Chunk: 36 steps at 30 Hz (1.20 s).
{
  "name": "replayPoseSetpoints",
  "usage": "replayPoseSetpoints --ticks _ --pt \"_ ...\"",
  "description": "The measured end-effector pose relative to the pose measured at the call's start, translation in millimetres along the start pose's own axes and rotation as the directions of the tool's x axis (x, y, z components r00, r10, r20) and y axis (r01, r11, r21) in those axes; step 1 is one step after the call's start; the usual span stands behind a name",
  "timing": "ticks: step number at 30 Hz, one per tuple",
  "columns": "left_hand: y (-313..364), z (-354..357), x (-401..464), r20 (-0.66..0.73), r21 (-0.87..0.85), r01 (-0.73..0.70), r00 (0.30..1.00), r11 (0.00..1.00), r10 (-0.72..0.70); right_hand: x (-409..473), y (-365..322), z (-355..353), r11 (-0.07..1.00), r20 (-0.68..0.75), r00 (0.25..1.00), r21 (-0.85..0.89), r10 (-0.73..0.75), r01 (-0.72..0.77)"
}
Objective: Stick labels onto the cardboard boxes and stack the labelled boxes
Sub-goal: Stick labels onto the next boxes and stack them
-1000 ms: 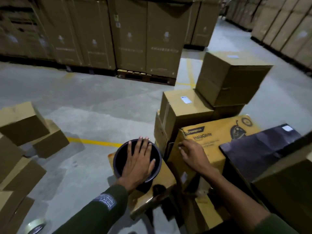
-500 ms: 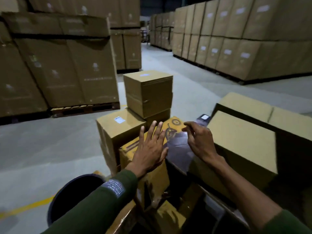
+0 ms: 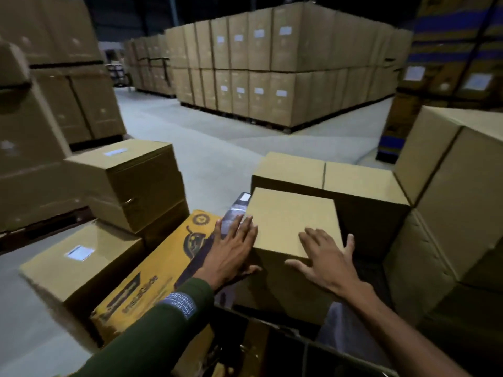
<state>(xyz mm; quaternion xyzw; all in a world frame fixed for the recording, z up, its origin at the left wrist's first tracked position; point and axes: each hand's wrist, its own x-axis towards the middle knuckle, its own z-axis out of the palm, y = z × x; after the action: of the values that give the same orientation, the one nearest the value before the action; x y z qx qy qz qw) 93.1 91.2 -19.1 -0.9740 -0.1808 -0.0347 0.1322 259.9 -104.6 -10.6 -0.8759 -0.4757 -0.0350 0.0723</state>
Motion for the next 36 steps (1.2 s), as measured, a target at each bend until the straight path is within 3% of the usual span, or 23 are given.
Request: replayPoseSetpoints --ticks 4,9,14,26,36 --pt "-16.6 -1.1 27.9 0.019 -0.053 -0.103 0.994 0.993 0.104 -4.6 -5.1 7.0 0.997 0.011 0.998 -0.041 0.068 -0.068" --pt "-23.2 7.9 30.6 -0.021 -0.376 -0.197 0.979 0.905 0.204 -18.7 -12.2 17.9 0.99 -0.039 0.99 -0.015 0.138 -0.139" --pt "-20.6 28.0 27.3 -0.147 -0.396 -0.291 0.956 0.871 0.253 -24.6 -16.0 23.4 0.99 -0.123 0.984 -0.05 0.126 -0.133" --pt "-18.5 9.0 -13.8 -0.305 -0.355 -0.325 0.927 0.877 0.22 -58.1 -37.0 -1.3 0.993 -0.335 0.94 -0.072 0.063 -0.092" --pt "-47.8 -103.2 17.9 -0.631 -0.176 -0.412 0.744 0.894 0.219 -37.9 -37.6 -112.0 0.98 -0.556 0.831 -0.175 -0.022 -0.091"
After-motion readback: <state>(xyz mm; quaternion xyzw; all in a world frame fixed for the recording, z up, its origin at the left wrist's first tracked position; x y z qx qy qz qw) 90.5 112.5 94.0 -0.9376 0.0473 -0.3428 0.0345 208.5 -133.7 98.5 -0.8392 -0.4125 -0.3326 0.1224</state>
